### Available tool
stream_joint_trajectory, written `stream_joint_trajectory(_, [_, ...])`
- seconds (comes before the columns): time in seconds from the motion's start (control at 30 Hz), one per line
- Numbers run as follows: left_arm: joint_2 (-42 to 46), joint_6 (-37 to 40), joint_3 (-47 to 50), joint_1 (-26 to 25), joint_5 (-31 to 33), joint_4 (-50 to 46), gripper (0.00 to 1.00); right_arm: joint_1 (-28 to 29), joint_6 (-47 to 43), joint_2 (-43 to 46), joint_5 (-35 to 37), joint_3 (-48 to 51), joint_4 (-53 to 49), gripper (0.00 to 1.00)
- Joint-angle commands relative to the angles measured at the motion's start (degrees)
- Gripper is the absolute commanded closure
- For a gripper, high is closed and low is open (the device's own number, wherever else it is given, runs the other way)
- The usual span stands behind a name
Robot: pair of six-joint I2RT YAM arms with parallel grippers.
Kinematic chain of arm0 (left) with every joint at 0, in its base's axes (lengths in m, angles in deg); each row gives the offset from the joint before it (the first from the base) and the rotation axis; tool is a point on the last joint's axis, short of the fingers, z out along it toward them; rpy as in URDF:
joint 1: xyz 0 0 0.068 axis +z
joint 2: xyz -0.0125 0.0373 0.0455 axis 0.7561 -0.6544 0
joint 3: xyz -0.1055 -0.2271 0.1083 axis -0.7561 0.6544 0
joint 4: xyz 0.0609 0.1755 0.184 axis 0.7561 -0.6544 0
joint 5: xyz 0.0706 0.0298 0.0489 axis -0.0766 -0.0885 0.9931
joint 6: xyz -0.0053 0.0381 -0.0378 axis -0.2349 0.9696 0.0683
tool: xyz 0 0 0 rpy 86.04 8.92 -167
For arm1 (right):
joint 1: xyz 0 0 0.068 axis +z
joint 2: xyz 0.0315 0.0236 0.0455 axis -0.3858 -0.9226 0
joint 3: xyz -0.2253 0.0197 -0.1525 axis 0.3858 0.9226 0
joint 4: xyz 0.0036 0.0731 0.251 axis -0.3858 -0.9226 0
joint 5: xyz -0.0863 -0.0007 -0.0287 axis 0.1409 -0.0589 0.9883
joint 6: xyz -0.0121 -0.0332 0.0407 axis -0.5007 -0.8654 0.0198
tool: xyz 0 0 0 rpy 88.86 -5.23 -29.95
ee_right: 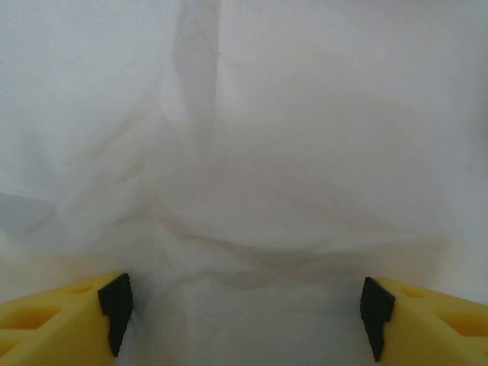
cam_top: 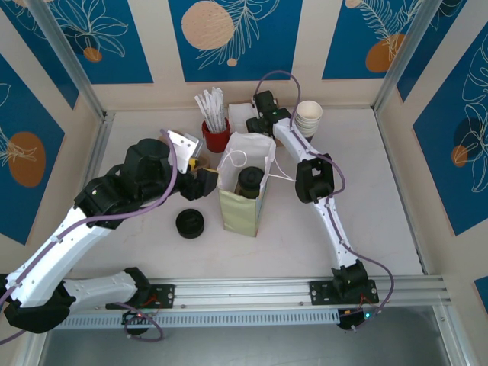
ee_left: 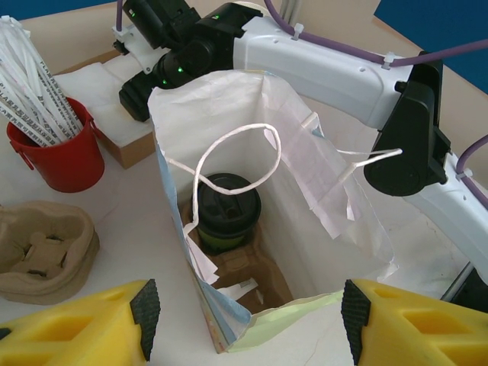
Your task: Pack the takeout coffee
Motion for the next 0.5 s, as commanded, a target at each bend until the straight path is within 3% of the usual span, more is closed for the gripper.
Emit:
stream_joint_trajectory(0.0, [1.1,-1.2,0.6,-0.7,0.2,0.9,0.35,-0.4,-1.3,-1.9,-0.1,-1.7,0.4,0.2])
stream_joint_trajectory(0.2, [1.3,-1.3,0.5,-0.7,0.3,1.0,0.34,-0.5,-1.2,-2.3,-0.5,-1.6,-0.1,0.24])
stream_joint_trajectory(0.47, [1.3,-1.3,0.7,-0.7,0.3,0.9,0.34,-0.4,-0.5,-2.0,-2.2,-3.1,-1.2,0.49])
